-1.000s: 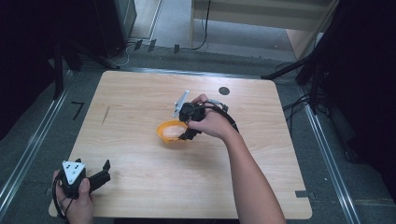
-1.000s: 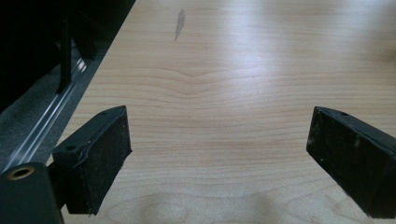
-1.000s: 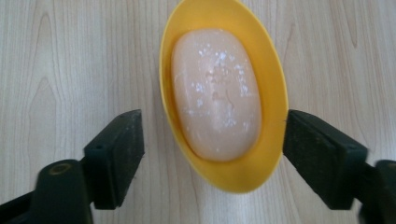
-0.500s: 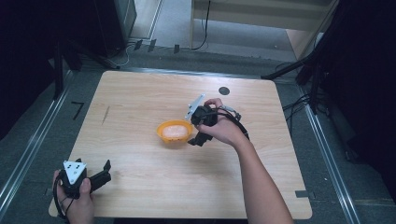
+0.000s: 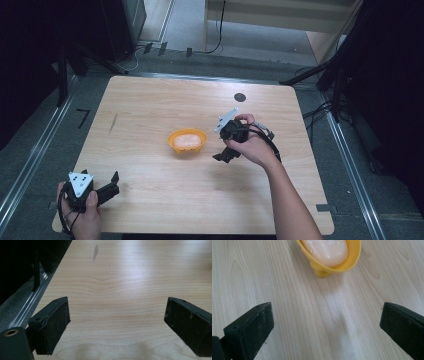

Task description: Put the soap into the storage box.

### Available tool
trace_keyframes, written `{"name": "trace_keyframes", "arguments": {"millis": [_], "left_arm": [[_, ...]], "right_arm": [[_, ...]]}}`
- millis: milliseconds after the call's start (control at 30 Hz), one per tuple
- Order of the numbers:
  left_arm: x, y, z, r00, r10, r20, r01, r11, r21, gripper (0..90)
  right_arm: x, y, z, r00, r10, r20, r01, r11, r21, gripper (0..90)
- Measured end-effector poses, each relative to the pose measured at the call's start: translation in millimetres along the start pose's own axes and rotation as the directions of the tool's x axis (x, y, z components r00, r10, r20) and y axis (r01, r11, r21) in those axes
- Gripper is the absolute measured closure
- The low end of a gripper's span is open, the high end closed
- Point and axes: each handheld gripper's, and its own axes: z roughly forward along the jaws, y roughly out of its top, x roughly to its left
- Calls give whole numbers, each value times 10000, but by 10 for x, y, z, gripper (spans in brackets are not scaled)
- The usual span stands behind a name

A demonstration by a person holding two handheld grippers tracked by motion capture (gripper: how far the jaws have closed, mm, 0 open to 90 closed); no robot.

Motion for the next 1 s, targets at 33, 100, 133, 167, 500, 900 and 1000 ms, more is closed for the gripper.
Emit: {"name": "trace_keyframes", "arguments": {"millis": [33,100,133,167,500,900,1000], "left_arm": [[-1,0,0,10000,6,-2,-6,10000,-7,68],[-1,0,1,10000,20,-16,-20,10000,7,68],[-1,1,1,10000,18,-1,-18,10000,23,68],[0,1,1,10000,35,-12,-35,10000,22,68],[-4,1,4,10000,49,-20,-49,10000,21,68],[-6,1,3,10000,78,-15,-78,10000,33,68],[-8,1,4,10000,76,-20,-76,10000,20,68]], "right_arm": [[3,-31,-2,10000,30,-23,-30,10000,-60,0],[11,-84,-11,9999,126,-15,-126,9999,-88,0],[23,-118,-19,9998,204,-54,-205,9998,-65,0],[29,-143,-25,9997,260,-21,-260,9996,-120,0],[110,-373,-58,9969,786,30,-784,9963,-343,0],[175,-713,-146,9882,1512,263,-1486,9855,-823,0],[205,-812,-172,9836,1769,340,-1731,9804,-945,0]]}}
